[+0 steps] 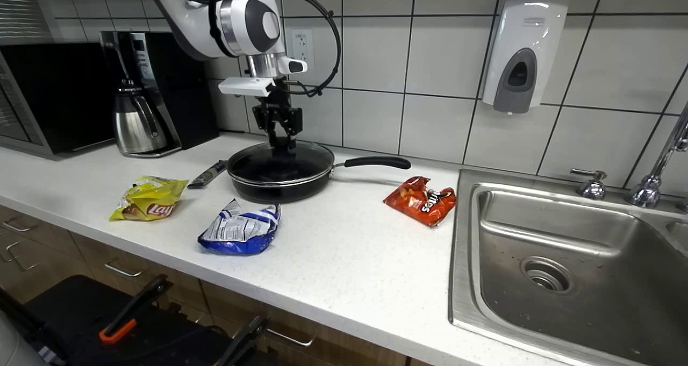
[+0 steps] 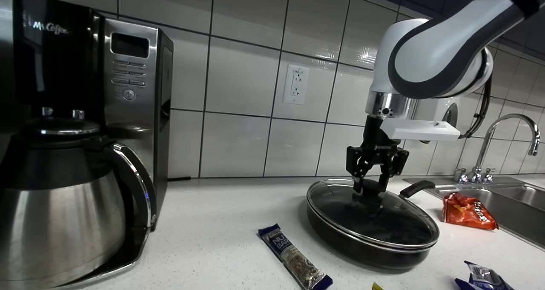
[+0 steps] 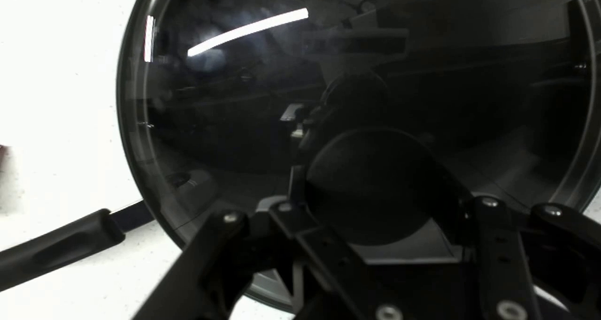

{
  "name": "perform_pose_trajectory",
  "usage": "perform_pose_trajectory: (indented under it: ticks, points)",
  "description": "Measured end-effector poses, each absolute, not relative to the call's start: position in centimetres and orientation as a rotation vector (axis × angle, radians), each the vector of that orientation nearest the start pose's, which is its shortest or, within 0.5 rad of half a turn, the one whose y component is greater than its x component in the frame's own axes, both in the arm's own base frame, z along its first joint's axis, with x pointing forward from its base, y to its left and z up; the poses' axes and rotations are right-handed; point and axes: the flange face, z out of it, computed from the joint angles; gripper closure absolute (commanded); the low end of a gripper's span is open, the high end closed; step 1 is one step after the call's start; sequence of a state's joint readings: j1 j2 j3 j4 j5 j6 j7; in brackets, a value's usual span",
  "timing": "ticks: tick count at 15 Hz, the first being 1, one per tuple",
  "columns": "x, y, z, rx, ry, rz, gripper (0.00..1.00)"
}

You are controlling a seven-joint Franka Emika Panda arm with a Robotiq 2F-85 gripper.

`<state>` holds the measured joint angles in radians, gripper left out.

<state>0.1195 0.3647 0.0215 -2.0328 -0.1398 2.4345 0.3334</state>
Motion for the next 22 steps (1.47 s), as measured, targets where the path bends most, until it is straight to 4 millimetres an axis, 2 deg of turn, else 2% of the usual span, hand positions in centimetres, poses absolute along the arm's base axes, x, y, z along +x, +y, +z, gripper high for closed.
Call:
perform_pose_trajectory:
  ticks: [12, 22]
  points:
    - [59.6, 7.0, 30.0, -3.204, 0.208, -0.169, 0.61]
    - [56.7, 5.2, 31.3, -3.193, 0.397, -0.164, 0.61]
